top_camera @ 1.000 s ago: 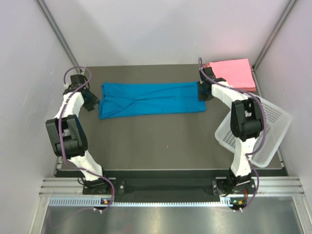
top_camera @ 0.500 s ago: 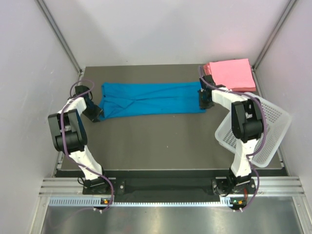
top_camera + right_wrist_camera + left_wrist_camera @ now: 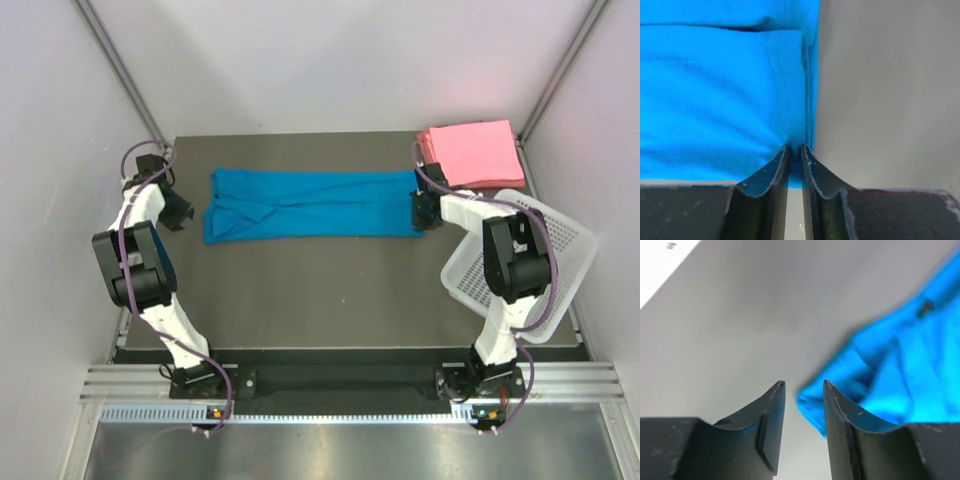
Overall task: Fold and stack the t-shirts
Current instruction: Fold the tshirt
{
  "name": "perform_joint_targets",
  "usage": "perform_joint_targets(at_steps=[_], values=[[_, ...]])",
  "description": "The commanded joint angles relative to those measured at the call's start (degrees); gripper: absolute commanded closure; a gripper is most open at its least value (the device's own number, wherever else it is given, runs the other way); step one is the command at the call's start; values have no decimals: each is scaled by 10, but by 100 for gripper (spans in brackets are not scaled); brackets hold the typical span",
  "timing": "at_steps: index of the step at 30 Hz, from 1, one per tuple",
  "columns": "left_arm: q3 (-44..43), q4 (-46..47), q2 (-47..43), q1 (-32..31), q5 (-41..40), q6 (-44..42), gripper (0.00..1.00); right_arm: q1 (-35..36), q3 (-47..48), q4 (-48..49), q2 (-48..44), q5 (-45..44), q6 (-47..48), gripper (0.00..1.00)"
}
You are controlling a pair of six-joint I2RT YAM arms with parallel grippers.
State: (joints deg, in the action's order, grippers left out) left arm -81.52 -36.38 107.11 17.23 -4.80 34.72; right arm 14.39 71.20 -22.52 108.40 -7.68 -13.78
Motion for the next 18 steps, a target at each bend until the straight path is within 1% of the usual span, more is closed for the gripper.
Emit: perform_joint_targets(at_steps=[1, 3, 4, 5, 7, 8, 10, 12, 15, 18], values=[[2, 16, -70, -38, 45, -31, 59, -3, -11, -34, -48, -3, -15, 84], [47, 48, -117, -63, 115, -21, 58, -2, -10, -39, -70, -6, -15, 81], [65, 89, -132, -70, 134, -18, 57, -2, -8, -42, -78, -9, -15, 80], [93, 100, -145, -77, 145, 5, 57, -2, -5, -45, -84, -10, -15, 78], [115, 128, -161, -91, 188, 29, 57, -2, -2, -51, -106, -10, -14, 77], [120, 129, -159, -97, 196, 46, 57, -2, 1, -52, -114, -10, -15, 75], [122, 130, -147, -118, 185, 57, 56, -1, 3, -53, -139, -8, -15, 73], [130, 145, -133, -128, 185, 79, 53, -2, 1, -53, -166, 2, -18, 72], [152, 193, -123, -133, 191, 119, 53, 4, -4, -48, -206, 14, -19, 72], [150, 198, -110, -138, 174, 141, 53, 5, -11, -44, -238, 21, -15, 72]])
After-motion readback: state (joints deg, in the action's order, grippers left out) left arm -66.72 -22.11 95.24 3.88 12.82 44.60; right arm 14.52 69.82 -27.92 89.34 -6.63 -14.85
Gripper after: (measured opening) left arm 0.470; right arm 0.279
